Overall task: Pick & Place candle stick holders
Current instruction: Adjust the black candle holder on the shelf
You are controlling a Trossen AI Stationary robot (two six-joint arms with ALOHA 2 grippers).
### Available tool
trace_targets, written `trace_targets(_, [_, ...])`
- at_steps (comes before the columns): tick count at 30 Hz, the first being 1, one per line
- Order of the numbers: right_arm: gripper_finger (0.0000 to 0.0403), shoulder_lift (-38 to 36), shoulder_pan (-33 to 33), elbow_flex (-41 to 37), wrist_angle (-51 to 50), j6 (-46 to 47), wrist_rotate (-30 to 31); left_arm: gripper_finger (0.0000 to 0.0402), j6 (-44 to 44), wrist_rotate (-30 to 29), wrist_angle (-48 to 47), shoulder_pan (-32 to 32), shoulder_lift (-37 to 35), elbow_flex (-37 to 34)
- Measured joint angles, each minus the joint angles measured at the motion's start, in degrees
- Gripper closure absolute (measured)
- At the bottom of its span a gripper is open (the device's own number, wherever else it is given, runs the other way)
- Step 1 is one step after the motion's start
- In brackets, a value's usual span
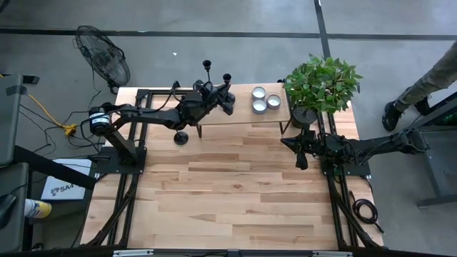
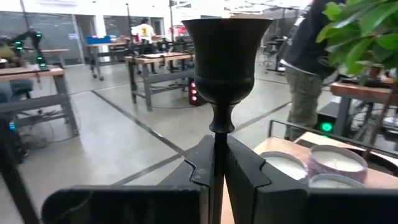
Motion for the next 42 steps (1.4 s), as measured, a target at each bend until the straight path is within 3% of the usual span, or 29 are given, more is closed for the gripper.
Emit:
trace_targets(10, [0.0398,0.01,-0.02,0.00,0.01,-0.01,-0.02,0.0382,-1.59,-4.05,-1.32,0.01,0.00,0.02])
trace_targets(33, [0.0398,0.01,-0.01,0.00,0.00,0.01,-0.01,0.0382,-3.67,-4.67,-2.16,0.02,0.39,0.09])
trace_targets(42, [0.0398,0.01,-0.02,0.00,0.00,0.01,-0.02,0.0328,-3.52,-4.69,-2.12,0.02,0.44,0.09])
